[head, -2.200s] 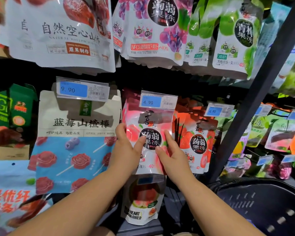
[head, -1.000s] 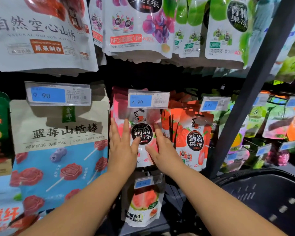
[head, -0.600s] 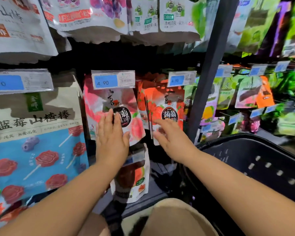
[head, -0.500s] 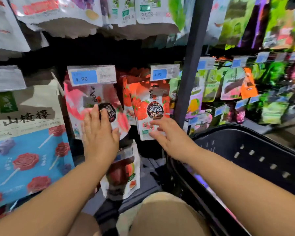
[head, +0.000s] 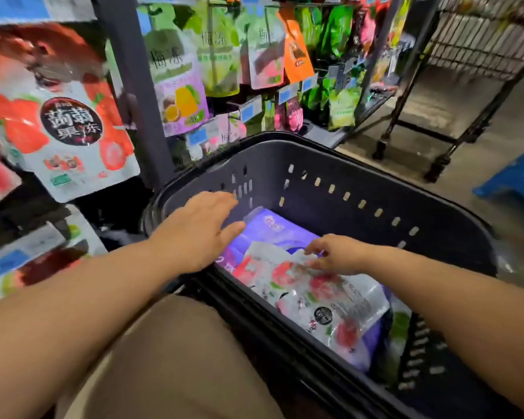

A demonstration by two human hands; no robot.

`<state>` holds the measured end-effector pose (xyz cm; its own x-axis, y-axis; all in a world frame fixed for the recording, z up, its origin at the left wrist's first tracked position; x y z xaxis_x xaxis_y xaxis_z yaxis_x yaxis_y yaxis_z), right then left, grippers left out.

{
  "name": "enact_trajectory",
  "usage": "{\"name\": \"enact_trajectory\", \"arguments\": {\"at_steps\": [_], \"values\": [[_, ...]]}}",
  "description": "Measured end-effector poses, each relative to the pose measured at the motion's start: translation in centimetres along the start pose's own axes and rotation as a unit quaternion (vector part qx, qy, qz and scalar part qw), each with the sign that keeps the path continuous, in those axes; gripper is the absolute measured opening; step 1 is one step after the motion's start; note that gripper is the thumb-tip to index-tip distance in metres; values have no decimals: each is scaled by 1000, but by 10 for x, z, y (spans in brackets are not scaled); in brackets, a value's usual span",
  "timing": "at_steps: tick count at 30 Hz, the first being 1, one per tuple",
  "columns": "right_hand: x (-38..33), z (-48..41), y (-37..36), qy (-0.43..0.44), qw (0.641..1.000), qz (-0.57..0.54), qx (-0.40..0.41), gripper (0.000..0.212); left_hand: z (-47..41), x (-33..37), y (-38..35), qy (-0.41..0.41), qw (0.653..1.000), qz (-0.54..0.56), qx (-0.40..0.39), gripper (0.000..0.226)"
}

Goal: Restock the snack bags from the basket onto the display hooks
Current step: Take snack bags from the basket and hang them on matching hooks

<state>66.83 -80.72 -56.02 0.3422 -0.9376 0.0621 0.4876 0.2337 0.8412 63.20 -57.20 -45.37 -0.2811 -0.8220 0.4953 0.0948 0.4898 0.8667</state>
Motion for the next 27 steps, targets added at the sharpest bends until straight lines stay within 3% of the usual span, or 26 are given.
{"name": "enact_trajectory", "arguments": {"at_steps": [5,10,13,19,25,27], "values": [[10,-15,-38,-16,993,47,-107,76,-6,-18,-14,76,993,-46,-80,68],[25,-23,-37,-57,983,132,-112,54,-6,-24,-17,96,988,-63,-100,63],[28,-26,-30,-58,984,121,-113,40,-7,-23,-16,98,989,-56,-100,60],[41,-24,15,-72,997,-8,-14,23,-4,-23,-13,104,989,-44,-95,56],[60,-20,31,-156,976,-128,83,48,-3,-20,-12,110,988,-39,-97,51],[66,-23,27,-181,964,-156,116,47,-2,-18,-11,114,988,-38,-98,49]]}}
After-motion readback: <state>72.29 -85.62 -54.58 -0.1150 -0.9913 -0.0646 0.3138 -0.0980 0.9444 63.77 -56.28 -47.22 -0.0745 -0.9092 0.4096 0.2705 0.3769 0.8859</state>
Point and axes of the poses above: each hand's wrist, its own z-axis away from the middle knuckle, its own y-axis out of the back of the hand, x = y × z, the point moved 9 cm from there along -z, towards the middle knuckle, and after that the axes turned 15 degrees about z, right-handed, at the moved point
